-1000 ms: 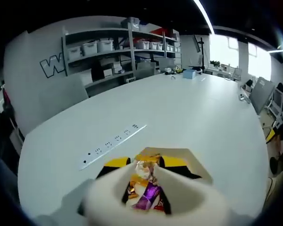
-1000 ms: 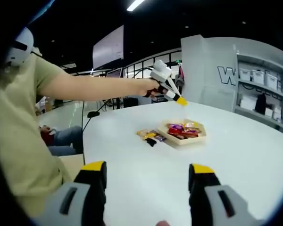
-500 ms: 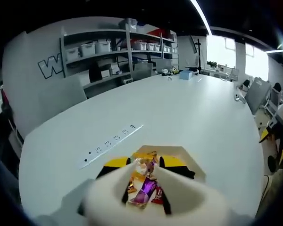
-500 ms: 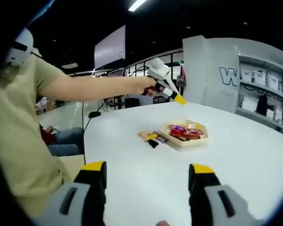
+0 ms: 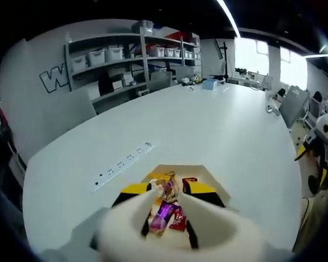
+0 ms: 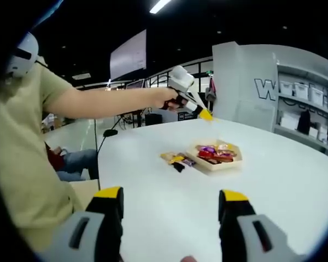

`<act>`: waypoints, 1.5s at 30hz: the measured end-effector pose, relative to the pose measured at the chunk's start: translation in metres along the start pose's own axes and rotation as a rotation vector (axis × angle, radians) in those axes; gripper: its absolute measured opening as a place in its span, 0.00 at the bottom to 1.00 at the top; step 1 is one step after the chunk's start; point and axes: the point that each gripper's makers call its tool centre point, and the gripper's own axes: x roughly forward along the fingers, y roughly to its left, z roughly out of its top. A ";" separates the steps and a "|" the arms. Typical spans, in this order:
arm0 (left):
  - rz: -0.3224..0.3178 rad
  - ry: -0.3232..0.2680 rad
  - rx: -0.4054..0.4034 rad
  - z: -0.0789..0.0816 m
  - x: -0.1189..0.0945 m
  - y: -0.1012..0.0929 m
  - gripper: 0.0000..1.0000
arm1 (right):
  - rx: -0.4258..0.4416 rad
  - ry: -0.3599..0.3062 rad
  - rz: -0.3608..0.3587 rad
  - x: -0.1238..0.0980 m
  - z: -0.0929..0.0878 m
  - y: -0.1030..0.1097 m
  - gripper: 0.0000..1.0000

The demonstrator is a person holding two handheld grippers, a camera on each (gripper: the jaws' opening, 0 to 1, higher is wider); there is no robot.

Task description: Place the target food into the container with the food tongs after gripping and lifting it, then release it inside without dropping or visibly crushing the food.

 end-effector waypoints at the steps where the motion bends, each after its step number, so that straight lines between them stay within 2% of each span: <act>1: 0.000 0.000 0.003 -0.001 -0.001 -0.001 0.23 | 0.000 0.000 0.000 0.000 0.000 0.000 0.69; 22: -0.056 -0.013 0.032 -0.010 -0.029 -0.032 0.23 | -0.005 -0.004 0.007 0.002 0.003 0.003 0.69; 32: -0.072 -0.014 0.050 -0.023 -0.044 -0.045 0.24 | -0.006 -0.004 0.013 0.004 0.004 0.003 0.69; 45: -0.092 0.001 0.097 -0.054 -0.057 -0.063 0.24 | -0.006 -0.006 0.018 0.006 0.005 0.002 0.69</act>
